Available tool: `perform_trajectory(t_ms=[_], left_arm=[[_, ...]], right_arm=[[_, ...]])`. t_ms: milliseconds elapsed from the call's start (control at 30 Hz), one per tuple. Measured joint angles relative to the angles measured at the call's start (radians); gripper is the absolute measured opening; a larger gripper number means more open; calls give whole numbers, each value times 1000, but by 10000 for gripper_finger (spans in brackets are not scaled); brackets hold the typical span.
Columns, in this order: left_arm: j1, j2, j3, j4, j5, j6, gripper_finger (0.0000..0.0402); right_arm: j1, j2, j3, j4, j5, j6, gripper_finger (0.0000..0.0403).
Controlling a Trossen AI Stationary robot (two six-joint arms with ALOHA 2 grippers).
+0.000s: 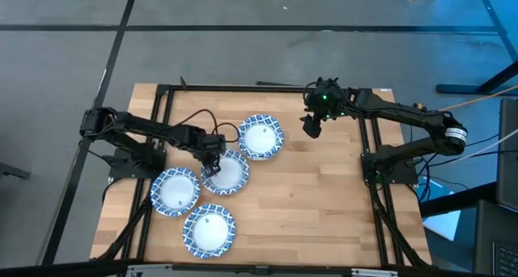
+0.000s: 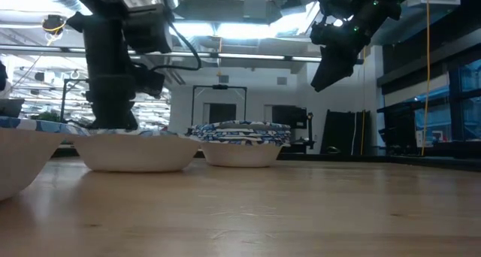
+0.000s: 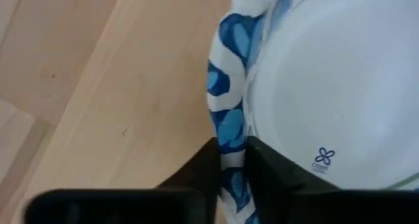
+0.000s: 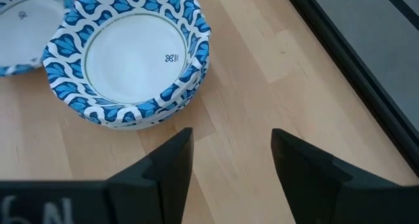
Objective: Nest bowls inside each other
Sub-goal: Stack the white and blue bowl on the white and blue bowl on the table
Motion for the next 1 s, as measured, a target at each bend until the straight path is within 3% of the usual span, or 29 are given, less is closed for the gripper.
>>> perform_trajectory(t_ms=[133,333,633,800,1000], left_arm=[[28,0,0,-3,12,25,9],[87,-2,26,-10,106,69,5],[162,-116,119,9,277,139,2],[217,-144,202,118,274,52,1],[289,-85,295,203,228,-39,1]], right_arm=[[0,0,0,0,0,0,205],[0,0,0,0,0,0,205],[0,0,0,-13,1,-2,205],[0,0,0,-12,1,-23,205],[0,0,0,-12,1,-23,205]])
